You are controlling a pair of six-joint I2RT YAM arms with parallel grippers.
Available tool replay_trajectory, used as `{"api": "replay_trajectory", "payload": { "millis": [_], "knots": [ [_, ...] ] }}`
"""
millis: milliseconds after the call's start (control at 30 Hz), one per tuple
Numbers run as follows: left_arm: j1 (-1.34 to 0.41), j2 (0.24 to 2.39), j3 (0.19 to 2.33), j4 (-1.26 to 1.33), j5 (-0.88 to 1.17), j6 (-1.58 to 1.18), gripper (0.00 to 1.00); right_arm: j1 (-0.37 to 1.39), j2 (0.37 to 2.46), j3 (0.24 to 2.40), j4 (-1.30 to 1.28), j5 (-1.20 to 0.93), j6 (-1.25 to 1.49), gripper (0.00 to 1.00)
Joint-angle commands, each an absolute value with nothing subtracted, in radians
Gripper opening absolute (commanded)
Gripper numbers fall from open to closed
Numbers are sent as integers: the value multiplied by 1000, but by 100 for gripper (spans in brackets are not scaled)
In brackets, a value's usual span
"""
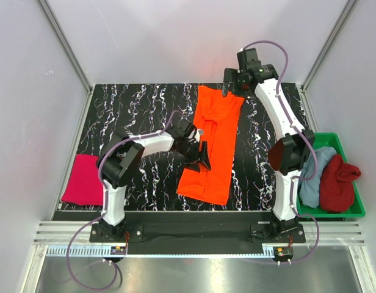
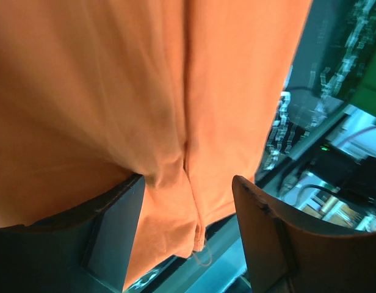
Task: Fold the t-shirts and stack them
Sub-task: Fold the tshirt
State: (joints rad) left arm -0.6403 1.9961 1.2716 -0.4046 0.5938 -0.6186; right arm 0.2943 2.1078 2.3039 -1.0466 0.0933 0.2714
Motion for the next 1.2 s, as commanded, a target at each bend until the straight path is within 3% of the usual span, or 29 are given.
{"api": "replay_trajectory", "payload": {
  "millis": [0, 267, 433, 600, 867, 1100, 1167],
  "knots": [
    [-686, 2056, 1255, -328, 614, -673, 67, 304, 2088, 2249, -1071, 114, 297, 100],
    [-739, 1958, 1247, -276, 572, -730, 66, 272, 2126, 2270, -1062, 80, 328, 100],
    [-712, 1758, 1240, -397, 542, -643, 66, 245, 2021, 2096, -1063, 40, 313, 100],
    [-703, 1564, 1171, -471, 528, -634, 66, 239, 1832, 1743, -1020, -50, 297, 100],
    [-658, 1532, 956, -443, 578, -664, 62, 241, 1470, 1121, -927, -259, 474, 86],
    [-657, 1554, 821, -328, 575, -785, 61, 241, 1278, 796, -842, -321, 623, 69],
    [-663, 1551, 799, -285, 566, -836, 61, 241, 1233, 735, -835, -333, 646, 68]
  ]
}}
